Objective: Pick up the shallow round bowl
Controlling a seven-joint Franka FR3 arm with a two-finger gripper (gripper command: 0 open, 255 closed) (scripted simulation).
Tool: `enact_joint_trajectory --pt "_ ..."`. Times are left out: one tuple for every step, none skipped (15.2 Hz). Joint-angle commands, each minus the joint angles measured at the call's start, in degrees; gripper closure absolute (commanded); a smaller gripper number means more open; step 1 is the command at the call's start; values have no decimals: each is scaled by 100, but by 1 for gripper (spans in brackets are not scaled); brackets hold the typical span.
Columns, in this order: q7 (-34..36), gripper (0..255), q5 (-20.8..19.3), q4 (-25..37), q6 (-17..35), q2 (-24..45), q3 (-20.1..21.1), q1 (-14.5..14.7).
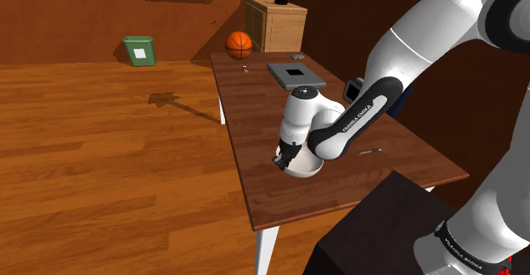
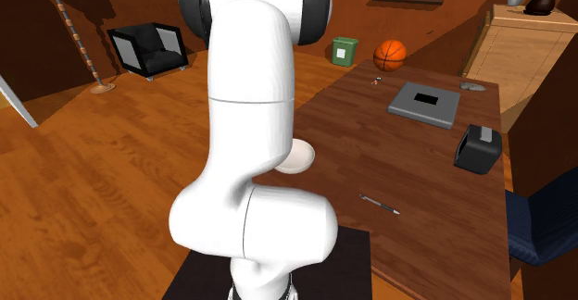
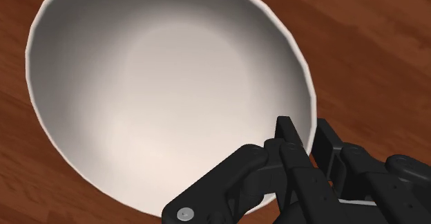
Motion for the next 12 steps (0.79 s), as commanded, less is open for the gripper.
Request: enact_joint_trajectory --pt "1 255 1 -4 -1 4 -3 -2" --pt "-2 255 2 -4 -2 2 -2 -3" --pt "-6 255 4 7 -6 9 -2 -5" --pt "-61 255 67 -8 -67 -69 41 -36" --pt "-115 255 129 -20 -129 -146 82 -65" --pt "-169 255 193 -32 -191 -222 121 -92" --pt "-224 255 258 -42 -254 -298 159 -117" --pt "-279 255 322 -50 -317 -374 194 -141" --pt "-333 255 387 -57 -380 -449 228 -163" --pt "-387 255 452 -63 -444 -523 260 -184" --pt "-441 255 516 -67 -509 -597 290 -203" --pt "-494 255 580 -70 -574 -670 318 -220"
